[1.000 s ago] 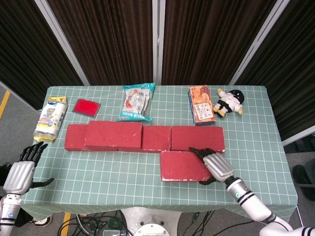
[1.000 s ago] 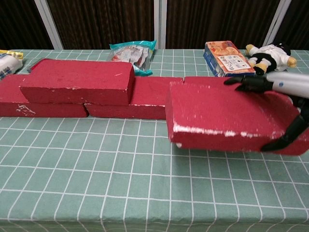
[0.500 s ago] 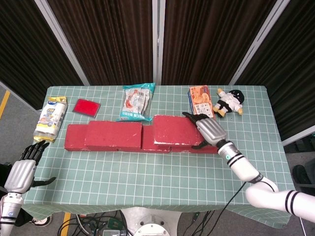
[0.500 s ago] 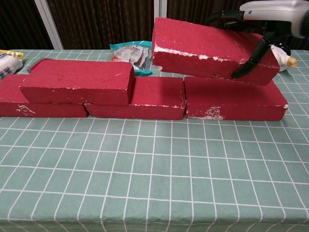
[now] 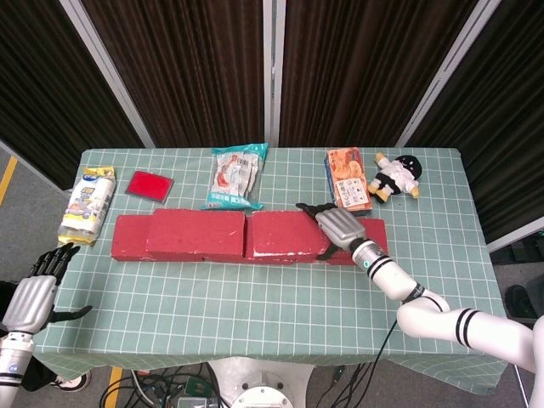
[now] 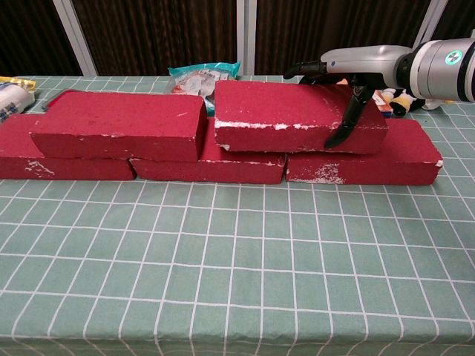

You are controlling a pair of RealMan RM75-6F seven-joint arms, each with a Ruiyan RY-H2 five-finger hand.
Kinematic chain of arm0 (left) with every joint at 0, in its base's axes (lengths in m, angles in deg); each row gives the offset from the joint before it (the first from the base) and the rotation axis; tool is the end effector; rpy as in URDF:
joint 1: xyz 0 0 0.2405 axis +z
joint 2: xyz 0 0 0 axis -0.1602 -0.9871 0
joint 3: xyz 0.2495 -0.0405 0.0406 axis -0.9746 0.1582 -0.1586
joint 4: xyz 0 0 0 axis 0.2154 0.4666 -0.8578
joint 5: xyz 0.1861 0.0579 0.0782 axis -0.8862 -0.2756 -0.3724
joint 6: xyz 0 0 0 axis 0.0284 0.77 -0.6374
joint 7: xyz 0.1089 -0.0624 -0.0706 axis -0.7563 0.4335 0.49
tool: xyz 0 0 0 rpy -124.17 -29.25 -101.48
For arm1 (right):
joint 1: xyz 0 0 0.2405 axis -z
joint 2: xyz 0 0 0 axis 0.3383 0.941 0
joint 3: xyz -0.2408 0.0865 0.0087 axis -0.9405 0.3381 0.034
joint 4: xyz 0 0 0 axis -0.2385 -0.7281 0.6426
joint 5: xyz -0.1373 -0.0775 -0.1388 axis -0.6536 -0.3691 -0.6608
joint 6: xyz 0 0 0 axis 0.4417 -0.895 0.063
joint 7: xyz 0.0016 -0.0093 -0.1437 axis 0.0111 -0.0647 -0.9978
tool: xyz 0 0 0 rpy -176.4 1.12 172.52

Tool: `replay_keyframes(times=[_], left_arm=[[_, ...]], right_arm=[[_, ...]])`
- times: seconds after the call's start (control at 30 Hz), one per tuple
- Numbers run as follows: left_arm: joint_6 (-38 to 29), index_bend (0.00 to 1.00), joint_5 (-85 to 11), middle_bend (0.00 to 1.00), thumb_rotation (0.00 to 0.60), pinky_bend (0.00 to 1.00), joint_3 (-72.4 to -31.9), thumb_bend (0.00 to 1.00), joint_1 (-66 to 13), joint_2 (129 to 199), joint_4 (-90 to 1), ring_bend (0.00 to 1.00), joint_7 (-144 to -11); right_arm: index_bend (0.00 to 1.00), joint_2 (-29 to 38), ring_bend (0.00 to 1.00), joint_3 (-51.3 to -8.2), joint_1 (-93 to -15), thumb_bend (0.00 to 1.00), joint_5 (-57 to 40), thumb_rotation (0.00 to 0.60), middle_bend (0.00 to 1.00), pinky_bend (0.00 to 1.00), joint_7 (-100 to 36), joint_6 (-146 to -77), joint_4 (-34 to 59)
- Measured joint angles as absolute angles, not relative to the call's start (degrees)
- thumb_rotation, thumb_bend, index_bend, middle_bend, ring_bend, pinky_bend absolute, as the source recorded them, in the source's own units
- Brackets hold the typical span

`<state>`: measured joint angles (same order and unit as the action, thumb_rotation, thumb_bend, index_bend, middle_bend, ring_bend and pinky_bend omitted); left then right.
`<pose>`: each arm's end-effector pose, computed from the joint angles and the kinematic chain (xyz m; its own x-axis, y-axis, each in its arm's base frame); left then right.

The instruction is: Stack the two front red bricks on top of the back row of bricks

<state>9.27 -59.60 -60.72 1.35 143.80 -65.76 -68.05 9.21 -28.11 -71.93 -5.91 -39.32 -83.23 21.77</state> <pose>-0.3138 0.1829 0.1402 0.2342 0.1687 0.9574 0.9710 0.0089 -0.2391 -0.1271 -0.3877 0.0118 0.4133 -0.4550 0.7888 -0.8854 -0.4032 0.2313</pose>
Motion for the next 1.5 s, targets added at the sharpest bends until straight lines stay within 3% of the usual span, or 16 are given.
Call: replay_keyframes(times=[0.73,1.5], left_arm=[[8.0,0.00,-60.0,0.00,0.600,0.00,-60.7,0.05,1.2,143.9,-64.0,0.00,-63.9],[7.8,0.00,-60.2,0.00,0.600,0.00,-60.9,0.05,1.3,144.1,-63.5,0.00,-64.0]], right_arm=[[0.00,8.2,0.21,-31.1,-79.9,0.00,11.9,0.600,0.29,0.11,-51.3,-84.9,24.2],[0.00,6.4,0.19,-32.5,-81.4,0.00,13.6,0.600,0.27,0.09,-51.1,-86.4,23.0]])
